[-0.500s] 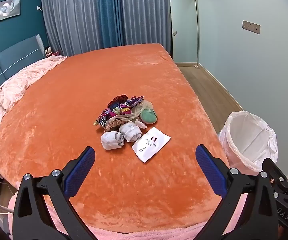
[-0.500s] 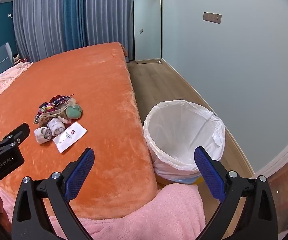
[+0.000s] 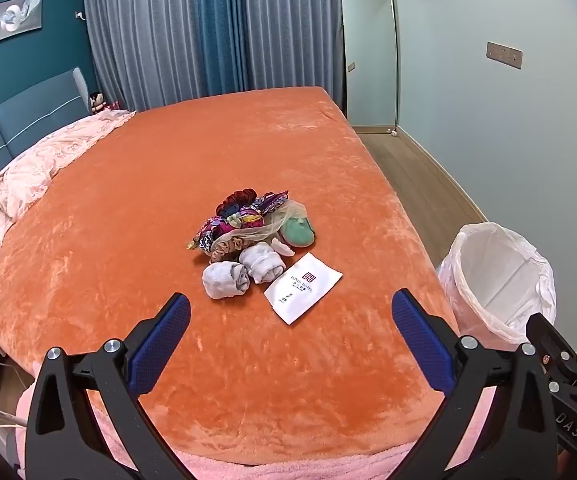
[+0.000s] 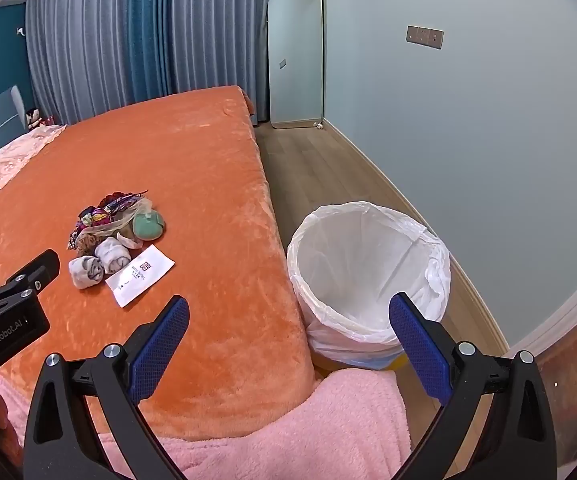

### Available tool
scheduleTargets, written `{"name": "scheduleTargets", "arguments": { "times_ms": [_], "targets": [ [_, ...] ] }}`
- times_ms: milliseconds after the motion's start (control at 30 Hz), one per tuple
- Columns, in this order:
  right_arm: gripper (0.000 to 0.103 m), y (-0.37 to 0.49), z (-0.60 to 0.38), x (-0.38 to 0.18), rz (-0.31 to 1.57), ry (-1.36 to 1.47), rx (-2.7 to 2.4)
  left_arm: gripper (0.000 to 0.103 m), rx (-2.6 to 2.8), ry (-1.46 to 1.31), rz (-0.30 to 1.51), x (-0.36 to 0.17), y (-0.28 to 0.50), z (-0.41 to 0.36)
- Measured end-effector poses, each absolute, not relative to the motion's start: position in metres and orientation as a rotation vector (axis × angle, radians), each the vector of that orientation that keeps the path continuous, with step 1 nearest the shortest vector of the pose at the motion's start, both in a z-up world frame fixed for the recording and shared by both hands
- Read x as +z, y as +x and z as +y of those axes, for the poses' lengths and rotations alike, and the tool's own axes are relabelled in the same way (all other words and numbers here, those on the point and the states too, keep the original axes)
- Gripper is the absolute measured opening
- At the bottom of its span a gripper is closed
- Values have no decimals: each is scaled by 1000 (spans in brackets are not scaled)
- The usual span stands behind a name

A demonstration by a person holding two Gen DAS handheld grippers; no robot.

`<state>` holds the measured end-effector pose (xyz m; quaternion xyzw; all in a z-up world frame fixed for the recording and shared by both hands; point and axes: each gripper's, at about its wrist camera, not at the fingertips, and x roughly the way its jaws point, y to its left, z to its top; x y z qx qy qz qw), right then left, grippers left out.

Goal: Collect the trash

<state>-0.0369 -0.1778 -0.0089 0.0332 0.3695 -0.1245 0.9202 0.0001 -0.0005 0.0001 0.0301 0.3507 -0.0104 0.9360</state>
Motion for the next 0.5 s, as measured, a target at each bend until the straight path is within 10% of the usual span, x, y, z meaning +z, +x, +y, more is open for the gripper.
{"name": "scheduleTargets", "arguments": {
  "times_ms": [500],
  "targets": [
    [96, -36, -178, -7, 758, 68, -257, 96, -22, 61, 715, -1, -1, 0]
  ]
}}
